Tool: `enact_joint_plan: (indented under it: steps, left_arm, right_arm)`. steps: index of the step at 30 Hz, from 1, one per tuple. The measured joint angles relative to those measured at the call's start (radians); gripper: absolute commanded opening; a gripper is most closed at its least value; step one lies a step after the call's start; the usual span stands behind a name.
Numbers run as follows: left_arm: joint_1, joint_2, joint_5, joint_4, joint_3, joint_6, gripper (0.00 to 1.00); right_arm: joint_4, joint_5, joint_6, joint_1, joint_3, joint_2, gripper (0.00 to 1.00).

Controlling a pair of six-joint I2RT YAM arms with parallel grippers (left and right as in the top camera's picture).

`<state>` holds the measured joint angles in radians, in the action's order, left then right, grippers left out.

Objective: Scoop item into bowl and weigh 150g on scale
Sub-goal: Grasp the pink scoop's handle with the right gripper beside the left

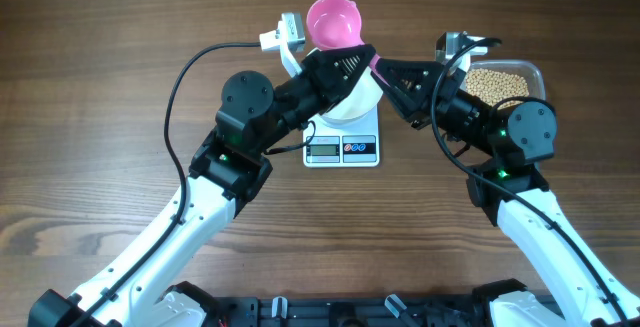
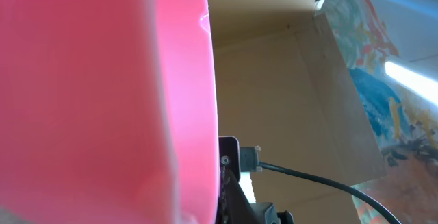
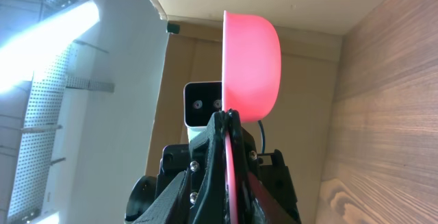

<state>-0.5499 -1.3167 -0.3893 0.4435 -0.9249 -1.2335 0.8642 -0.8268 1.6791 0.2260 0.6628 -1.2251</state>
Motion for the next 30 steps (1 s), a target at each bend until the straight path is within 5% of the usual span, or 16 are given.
enact_joint_plan:
  steps: [30]
  left_arm:
    - [0.000,0.000,0.024,0.003,0.000,0.000,0.04]
  right_arm:
    - [-0.014,0.030,-0.008,0.000,0.000,0.000,0.21]
